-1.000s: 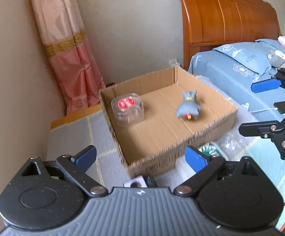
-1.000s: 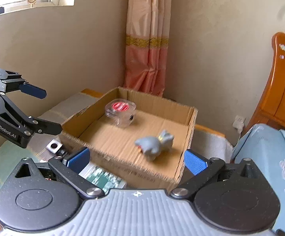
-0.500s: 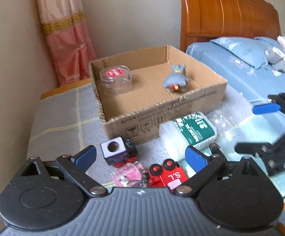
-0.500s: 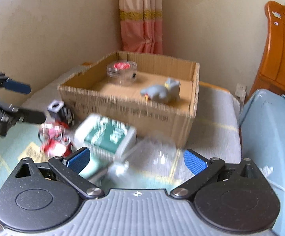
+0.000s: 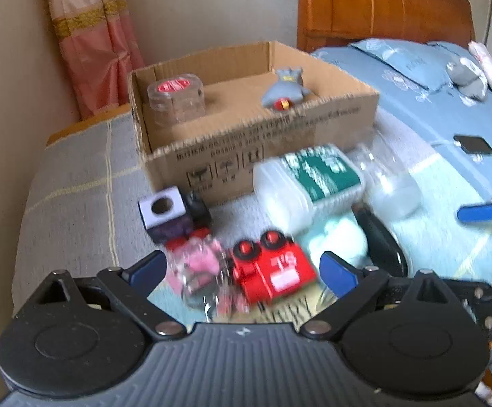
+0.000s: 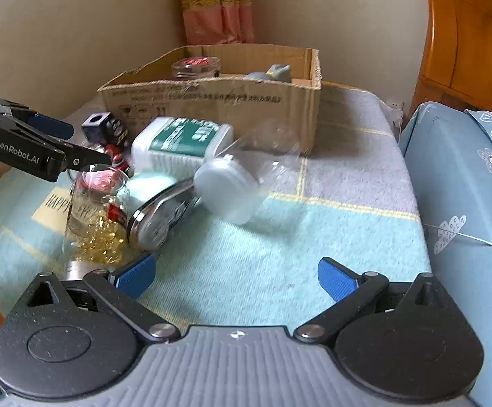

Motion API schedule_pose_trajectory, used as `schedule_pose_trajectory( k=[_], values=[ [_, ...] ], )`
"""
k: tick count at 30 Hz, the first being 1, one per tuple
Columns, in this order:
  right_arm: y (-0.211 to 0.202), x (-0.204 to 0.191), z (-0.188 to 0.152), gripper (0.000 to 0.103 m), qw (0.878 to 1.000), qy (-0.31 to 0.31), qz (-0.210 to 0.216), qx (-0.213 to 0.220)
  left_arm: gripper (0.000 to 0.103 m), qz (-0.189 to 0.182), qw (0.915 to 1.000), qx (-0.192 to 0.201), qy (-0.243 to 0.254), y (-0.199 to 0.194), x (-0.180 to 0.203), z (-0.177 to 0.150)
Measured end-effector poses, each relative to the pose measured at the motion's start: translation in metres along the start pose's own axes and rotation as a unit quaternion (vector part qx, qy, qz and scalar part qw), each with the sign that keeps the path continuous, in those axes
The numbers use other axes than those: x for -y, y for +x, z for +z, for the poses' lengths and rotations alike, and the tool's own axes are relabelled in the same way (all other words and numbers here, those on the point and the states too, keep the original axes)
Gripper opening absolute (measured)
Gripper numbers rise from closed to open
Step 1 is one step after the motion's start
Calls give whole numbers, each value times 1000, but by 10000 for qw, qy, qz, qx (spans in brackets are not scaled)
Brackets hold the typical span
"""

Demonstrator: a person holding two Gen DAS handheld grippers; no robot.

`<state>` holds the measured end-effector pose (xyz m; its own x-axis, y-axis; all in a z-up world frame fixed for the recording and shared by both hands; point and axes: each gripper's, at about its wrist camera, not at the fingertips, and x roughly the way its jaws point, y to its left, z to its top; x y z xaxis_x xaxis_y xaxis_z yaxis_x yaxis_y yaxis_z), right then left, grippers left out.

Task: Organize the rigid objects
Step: 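Grasp the gold capsule bottle with the left tool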

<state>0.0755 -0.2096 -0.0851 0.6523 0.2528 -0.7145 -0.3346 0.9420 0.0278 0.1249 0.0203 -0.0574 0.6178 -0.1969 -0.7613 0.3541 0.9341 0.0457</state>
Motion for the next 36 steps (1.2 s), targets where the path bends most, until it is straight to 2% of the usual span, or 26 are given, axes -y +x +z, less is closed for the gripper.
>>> schedule_pose_trajectory(
  k=[6, 11, 14, 18, 26, 36],
  values=[
    [-3, -4, -7, 103, 9998, -98, -117, -85, 97, -65, 9994, -188, 274, -11, 4, -20],
    [-13, -4, -19, 103, 9994, -137, -287, -156, 97, 90, 9995, -14, 316, -31, 3, -27],
    [-20, -9, -28, 103, 9990, -239, -299, -224, 97, -51, 9994, 79, 333, -42, 4, -31],
    [-16, -23, -27, 103, 9991, -339, -205, -154, 97, -376, 9986, 114, 356, -51, 10, -38],
    [14, -58, -8, 103, 9971, -718, 257, -79, 97, -571, 9965, 240, 553, -58, 21, -44],
    [-7, -20, -31, 103, 9943, -893, 553, 189, 97, -751, 9940, 59, 790, -31, 35, -49]
  ],
)
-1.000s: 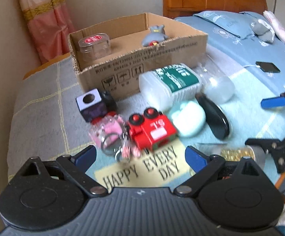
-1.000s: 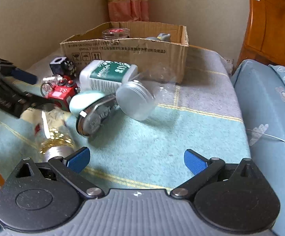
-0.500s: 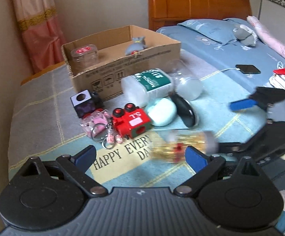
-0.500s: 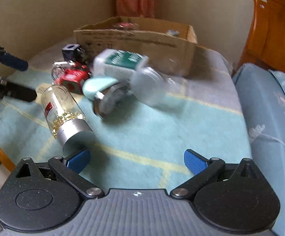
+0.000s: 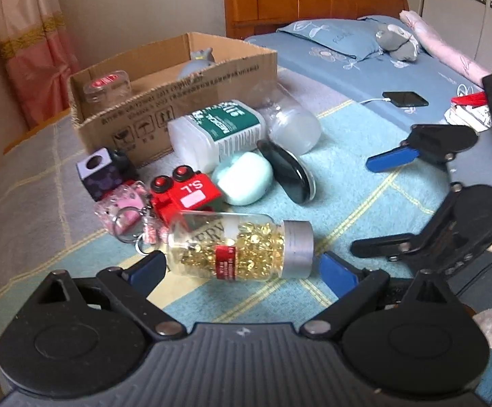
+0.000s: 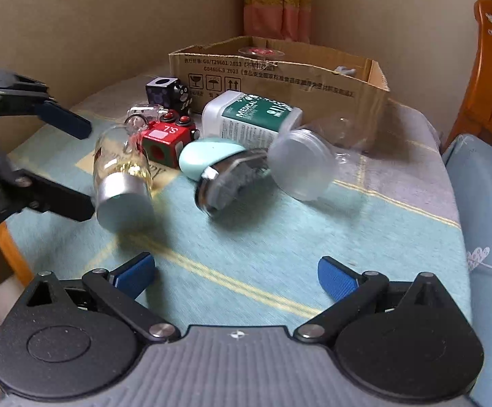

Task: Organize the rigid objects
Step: 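Grasp the gold capsule bottle with the left tool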

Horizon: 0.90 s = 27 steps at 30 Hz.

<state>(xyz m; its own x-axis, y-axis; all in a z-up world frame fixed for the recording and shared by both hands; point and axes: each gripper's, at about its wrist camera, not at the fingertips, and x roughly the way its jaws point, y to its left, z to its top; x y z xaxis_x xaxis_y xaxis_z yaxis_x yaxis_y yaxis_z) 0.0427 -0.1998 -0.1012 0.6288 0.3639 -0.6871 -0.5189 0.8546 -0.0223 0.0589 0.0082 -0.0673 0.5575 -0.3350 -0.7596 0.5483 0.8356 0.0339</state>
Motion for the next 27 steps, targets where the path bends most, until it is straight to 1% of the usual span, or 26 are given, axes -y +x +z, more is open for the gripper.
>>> schedule_pose_trajectory(
  k=[3, 5, 9, 12, 15, 20, 23, 27],
  values=[
    [-6, 3, -7, 103, 10000, -11, -2, 70, 97, 69, 10000, -20, 22, 8, 0, 0],
    [-4, 4, -8, 103, 10000, -18, 17, 95, 97, 49, 10000, -42, 0, 13, 1, 0],
    [1, 6, -3, 103, 9999, 35, -35, 99, 97, 87, 10000, -41, -17, 23, 2, 3],
    [5, 11, 0, 103, 9999, 45, -56, 92, 94, 63, 9999, -28, -76, 26, 0, 3],
    [11, 20, 5, 103, 9999, 60, -68, 90, 93, -6, 9997, -45, -239, 25, -4, 0],
    [23, 47, 15, 103, 10000, 12, -65, 66, 93, 156, 9989, -130, -420, 19, -12, -10],
    [33, 63, 26, 103, 9999, -123, 53, -7, 93, 196, 9983, -177, -522, 16, -16, -14],
    [49, 80, 42, 103, 9985, -413, 346, -118, 93, 194, 9976, -236, -627, 17, -18, -15]
  ],
)
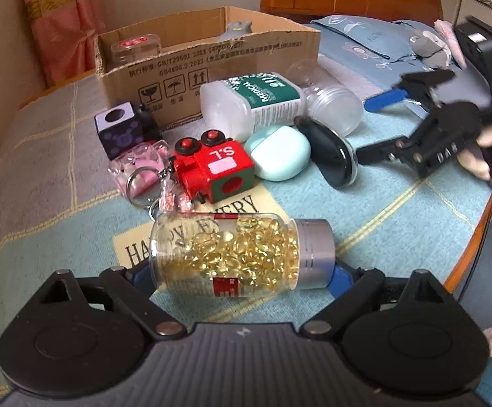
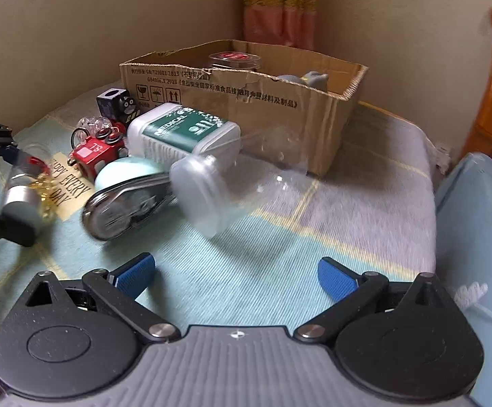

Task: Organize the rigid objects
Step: 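Grasp the gold capsule bottle with the left tool, then grasp the clear plastic jar with the right tool while left tool holds capsule bottle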

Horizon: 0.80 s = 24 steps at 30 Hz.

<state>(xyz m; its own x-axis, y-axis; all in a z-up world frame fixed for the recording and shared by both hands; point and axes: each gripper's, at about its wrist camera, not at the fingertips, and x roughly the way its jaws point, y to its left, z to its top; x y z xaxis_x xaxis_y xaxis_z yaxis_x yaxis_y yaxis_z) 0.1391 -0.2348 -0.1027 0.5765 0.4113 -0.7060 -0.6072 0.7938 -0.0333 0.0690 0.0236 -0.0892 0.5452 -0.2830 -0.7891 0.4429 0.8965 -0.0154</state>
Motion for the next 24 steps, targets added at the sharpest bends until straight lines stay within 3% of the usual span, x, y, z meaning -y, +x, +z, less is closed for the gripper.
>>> schedule_pose_trajectory(
  k=[4, 12, 24],
  values=[
    [12, 15, 14, 103, 9991, -274, 289, -116, 93, 0, 10000, -30, -18, 2, 0, 2],
    [23, 11, 44, 103, 9912, -1244, 336, -309, 93, 1, 10000, -50, -30, 1, -1, 2],
    [27, 6, 65, 103, 9862, -1478, 625, -414, 93, -6, 10000, -53, -23, 1, -2, 2]
  ],
)
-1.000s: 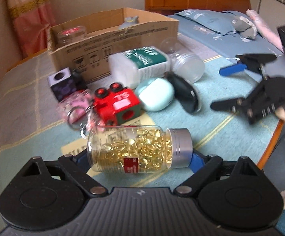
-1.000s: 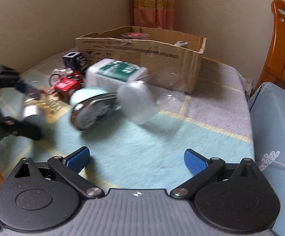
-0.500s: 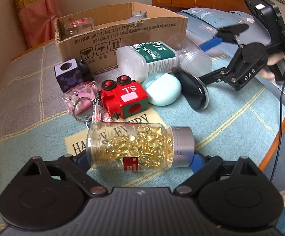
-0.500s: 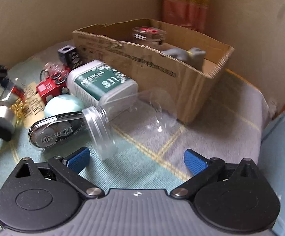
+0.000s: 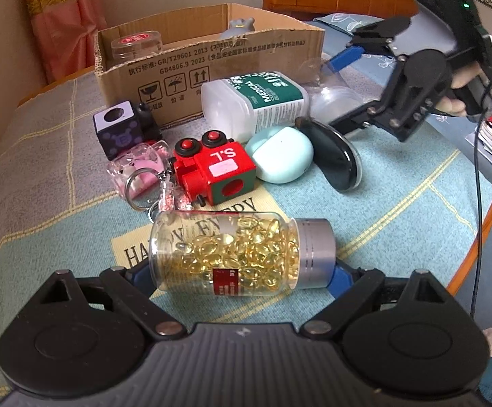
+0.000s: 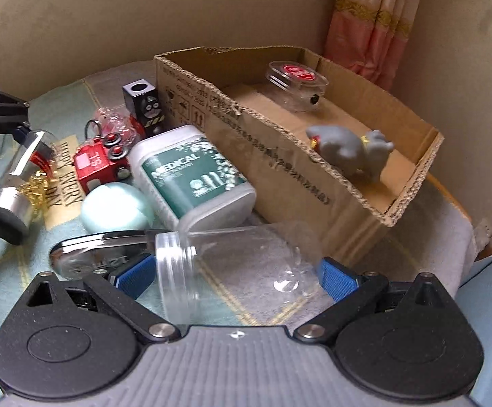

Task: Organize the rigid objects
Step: 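Grasp the clear plastic jar with the right tool while left tool holds capsule bottle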

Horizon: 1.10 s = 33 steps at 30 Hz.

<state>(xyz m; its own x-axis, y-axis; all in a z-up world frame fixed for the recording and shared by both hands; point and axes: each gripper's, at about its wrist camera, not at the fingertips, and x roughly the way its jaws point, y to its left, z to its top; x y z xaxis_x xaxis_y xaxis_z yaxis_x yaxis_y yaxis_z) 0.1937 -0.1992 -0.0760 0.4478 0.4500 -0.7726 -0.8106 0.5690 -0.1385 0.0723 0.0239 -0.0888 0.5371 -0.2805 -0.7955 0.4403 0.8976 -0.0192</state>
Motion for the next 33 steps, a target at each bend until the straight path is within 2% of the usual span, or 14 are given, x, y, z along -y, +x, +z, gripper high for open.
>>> schedule_pose_trajectory(
  k=[4, 9, 13, 17, 22, 25, 33],
  values=[
    [-12, -8, -4, 103, 9995, 194, 239, -28, 93, 1, 10000, 6, -3, 0, 0, 0],
    [-20, -20, -4, 103, 9993, 361, -54, -16, 93, 1, 10000, 16, 18, 1, -1, 0],
    [-17, -26, 1, 100, 9996, 174, -200, -27, 93, 11, 10000, 15, 12, 1, 0, 0],
    [-16, -27, 3, 98, 9993, 215, -255, -140, 93, 27, 10000, 9, -11, 1, -1, 0],
    [-19, -29, 1, 97, 9964, 597, -361, -474, 93, 70, 10000, 3, 19, 1, 0, 1],
    [-22, -32, -1, 98, 9952, 764, -327, -519, 93, 95, 9999, 23, 41, -1, 1, 2],
    [-19, -37, 2, 101, 9968, 504, -354, -517, 94, 151, 9999, 21, -33, -6, 3, 5]
  ],
)
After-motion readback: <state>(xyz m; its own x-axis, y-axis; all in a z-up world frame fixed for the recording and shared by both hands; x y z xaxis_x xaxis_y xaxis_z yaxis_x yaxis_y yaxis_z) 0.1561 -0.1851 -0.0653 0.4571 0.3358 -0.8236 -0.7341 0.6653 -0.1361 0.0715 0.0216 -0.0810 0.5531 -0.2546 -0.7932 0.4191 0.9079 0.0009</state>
